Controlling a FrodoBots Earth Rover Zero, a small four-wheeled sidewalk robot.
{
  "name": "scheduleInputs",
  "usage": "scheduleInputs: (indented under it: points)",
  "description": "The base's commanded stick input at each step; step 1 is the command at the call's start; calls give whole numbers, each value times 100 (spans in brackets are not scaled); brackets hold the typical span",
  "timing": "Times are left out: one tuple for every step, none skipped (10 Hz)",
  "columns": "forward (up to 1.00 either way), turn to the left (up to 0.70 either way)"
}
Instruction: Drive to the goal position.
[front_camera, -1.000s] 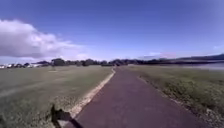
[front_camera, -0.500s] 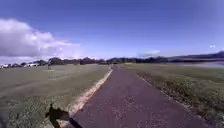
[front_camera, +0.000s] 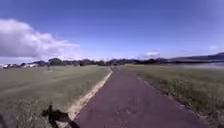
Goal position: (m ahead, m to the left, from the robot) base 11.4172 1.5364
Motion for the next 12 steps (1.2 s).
scheduleInputs:
  points:
    - [70,0]
    - [70,-10]
    - [70,-12]
    - [70,-14]
    - [70,-14]
    - [70,-14]
    - [70,-14]
    - [70,-13]
    - [70,0]
    - [70,0]
    - [70,0]
    - [70,0]
